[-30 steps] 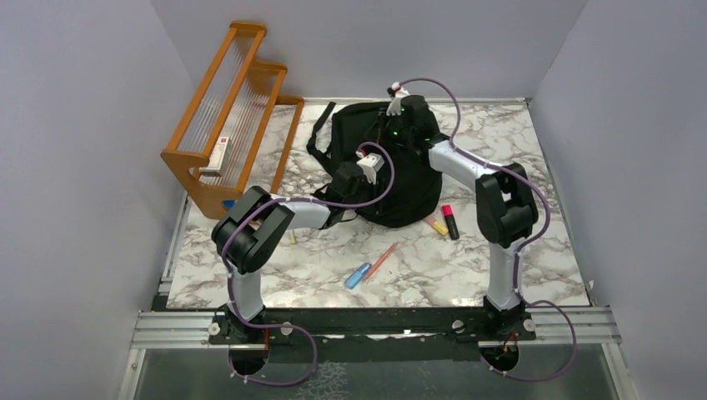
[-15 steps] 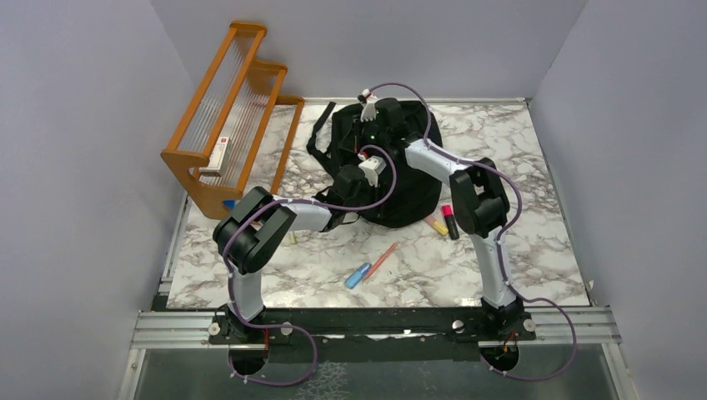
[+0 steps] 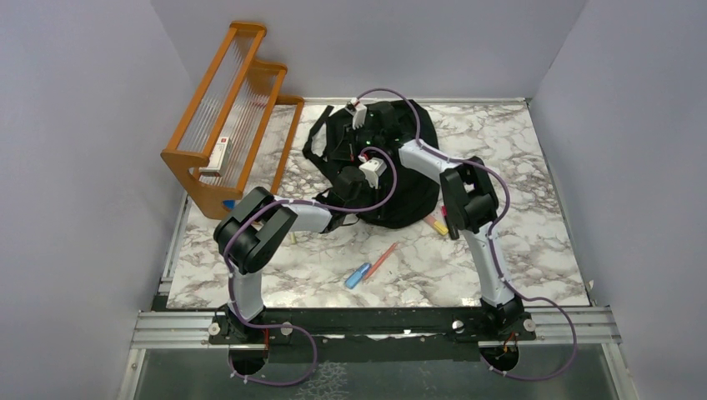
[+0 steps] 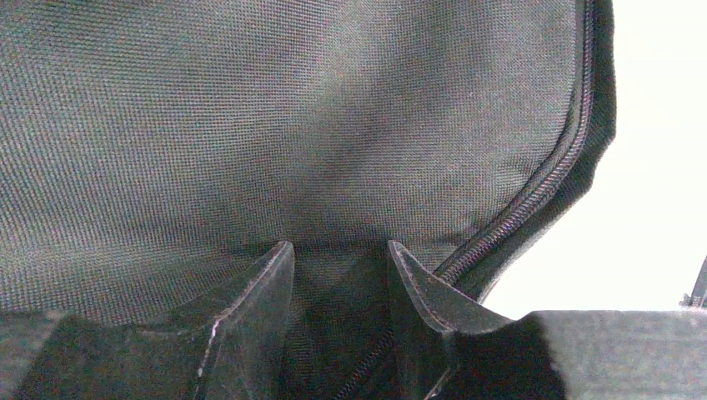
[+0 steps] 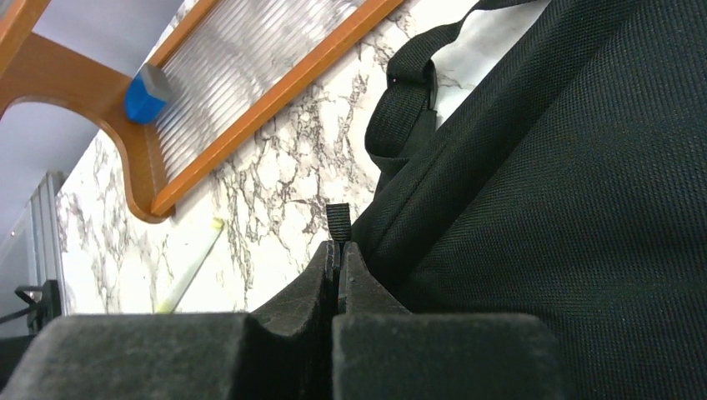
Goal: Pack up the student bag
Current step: Unzip the student bag at the center of the board.
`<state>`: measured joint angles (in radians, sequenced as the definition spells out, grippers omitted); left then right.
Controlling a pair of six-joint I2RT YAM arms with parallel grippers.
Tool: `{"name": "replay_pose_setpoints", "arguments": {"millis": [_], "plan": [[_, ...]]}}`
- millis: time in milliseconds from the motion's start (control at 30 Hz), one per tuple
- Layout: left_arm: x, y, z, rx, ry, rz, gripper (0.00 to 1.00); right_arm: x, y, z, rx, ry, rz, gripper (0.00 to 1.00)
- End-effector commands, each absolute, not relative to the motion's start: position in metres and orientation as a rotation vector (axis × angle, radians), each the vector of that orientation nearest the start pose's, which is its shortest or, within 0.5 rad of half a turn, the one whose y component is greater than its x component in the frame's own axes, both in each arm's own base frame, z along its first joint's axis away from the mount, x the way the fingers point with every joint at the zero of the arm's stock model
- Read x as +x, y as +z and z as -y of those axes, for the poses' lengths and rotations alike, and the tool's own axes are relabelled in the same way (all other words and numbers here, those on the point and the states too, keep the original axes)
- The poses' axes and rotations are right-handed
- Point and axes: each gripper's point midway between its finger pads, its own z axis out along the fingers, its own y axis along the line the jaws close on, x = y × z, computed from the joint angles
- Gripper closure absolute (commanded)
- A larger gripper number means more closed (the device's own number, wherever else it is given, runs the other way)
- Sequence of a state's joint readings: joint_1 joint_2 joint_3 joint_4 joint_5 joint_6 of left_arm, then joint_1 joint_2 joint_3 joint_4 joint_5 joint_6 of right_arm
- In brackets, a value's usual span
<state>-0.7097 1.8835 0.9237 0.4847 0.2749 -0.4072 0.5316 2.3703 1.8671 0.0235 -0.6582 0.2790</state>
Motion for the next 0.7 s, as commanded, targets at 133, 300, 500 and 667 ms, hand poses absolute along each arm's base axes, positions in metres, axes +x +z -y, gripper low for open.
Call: {"name": "replay_pose_setpoints", "arguments": {"millis": [133, 300, 500, 667], "plan": [[0.311, 0.035, 0.366, 0.540, -0.958, -2.170, 0.54, 0.466, 0.122, -0.428, -0.779, 1.096, -1.933, 0.80], [0.315, 0.053, 0.365, 0.527, -0.954, -2.127, 0.54, 0.496, 0.176, -0.404, -0.694, 0.840, -1.802, 0.62], [0.320, 0.100, 0.375, 0.545, -1.015, -2.025, 0.52, 0.515, 0.233, -0.362, -0.608, 0.570, -1.704, 0.54], [0.325, 0.133, 0.374, 0.543, -1.040, -1.971, 0.51, 0.514, 0.261, -0.301, -0.413, 0.357, -1.690, 0.51]]}}
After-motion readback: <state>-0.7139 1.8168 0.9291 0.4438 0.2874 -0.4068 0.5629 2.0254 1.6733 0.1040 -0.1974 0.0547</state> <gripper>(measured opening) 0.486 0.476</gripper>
